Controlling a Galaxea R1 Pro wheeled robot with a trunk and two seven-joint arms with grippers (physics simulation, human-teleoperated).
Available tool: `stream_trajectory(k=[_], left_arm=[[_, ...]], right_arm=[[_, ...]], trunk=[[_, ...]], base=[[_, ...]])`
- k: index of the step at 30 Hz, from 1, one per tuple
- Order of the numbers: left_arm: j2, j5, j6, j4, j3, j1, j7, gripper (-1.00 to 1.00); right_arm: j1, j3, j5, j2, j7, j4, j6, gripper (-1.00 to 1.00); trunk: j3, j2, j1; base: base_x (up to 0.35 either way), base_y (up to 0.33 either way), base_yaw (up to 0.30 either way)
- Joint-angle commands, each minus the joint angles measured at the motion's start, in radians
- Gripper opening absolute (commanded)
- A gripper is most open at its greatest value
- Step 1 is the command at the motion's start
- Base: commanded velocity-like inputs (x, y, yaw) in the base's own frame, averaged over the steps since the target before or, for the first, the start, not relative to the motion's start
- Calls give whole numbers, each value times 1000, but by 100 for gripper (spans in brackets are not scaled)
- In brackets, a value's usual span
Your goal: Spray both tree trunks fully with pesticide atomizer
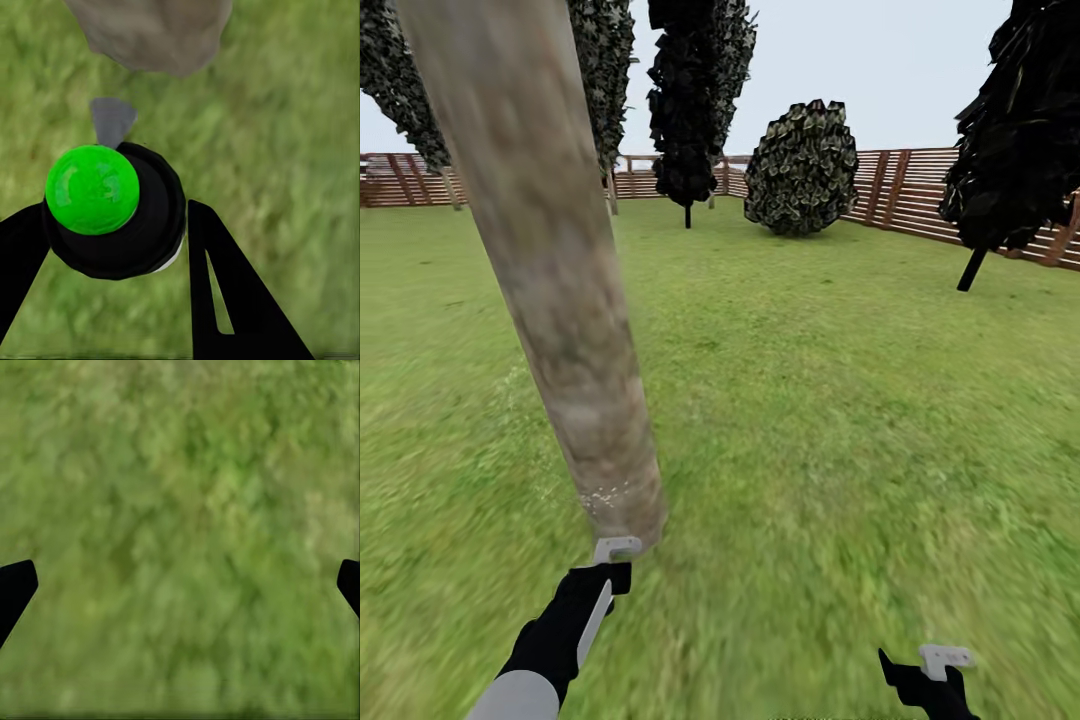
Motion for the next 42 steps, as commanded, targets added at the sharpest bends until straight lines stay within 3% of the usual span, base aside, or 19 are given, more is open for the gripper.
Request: stream_trajectory(k=[1,7,11,14,16,18,21,25,28,31,36,37,40,42], left_arm=[[0,-1,-2,0,-1,0,0,-100],[12,-3,-12,-26,-7,-4,-15,-100],[21,-1,-9,-98,0,-5,-17,-100],[13,-1,-8,-129,-10,-8,-17,-100],[8,-1,-4,-133,-41,-14,-16,-100],[-2,0,-1,-136,-99,-20,-13,-100],[9,0,1,-137,-99,-21,-16,-100],[87,-1,7,-182,-37,-20,-50,-100],[118,0,8,-196,-2,-20,-96,-100],[105,-1,11,-213,-7,-19,-108,-100],[33,-6,29,-231,-100,-18,-108,-100],[28,-6,42,-255,-113,-14,-108,-100],[40,-4,95,-366,-108,-11,-108,-100],[71,-3,128,-441,-66,-8,-109,-100]], right_arm=[[0,0,0,0,0,0,0,100],[0,0,0,0,0,0,0,100],[0,0,0,0,0,0,0,100],[0,0,0,0,0,0,0,100],[0,0,0,-1,0,0,0,100],[0,0,0,0,-1,1,0,100],[0,0,0,-1,-3,0,0,100],[0,0,0,-1,-6,1,0,100],[0,0,0,-1,-6,0,0,100],[0,-1,0,-1,-6,0,0,100],[0,-1,0,-1,-6,0,0,100],[0,-1,0,-1,-6,0,0,100],[0,-1,0,-1,-6,0,0,100],[0,-1,0,-1,-6,0,0,100]], trunk=[[0,0,0],[0,0,0],[0,0,0],[0,0,0],[0,0,0],[0,0,0],[0,0,0],[0,0,0],[0,0,0],[0,0,0],[0,0,0],[0,0,0],[0,0,0],[0,0,0]], base=[[-71,-51,261],[-6,-4,260],[0,0,49],[0,0,4],[0,0,1],[0,0,0],[0,0,0],[0,0,0],[0,0,0],[0,0,0],[0,0,0],[0,0,0],[0,0,0],[0,0,0]])
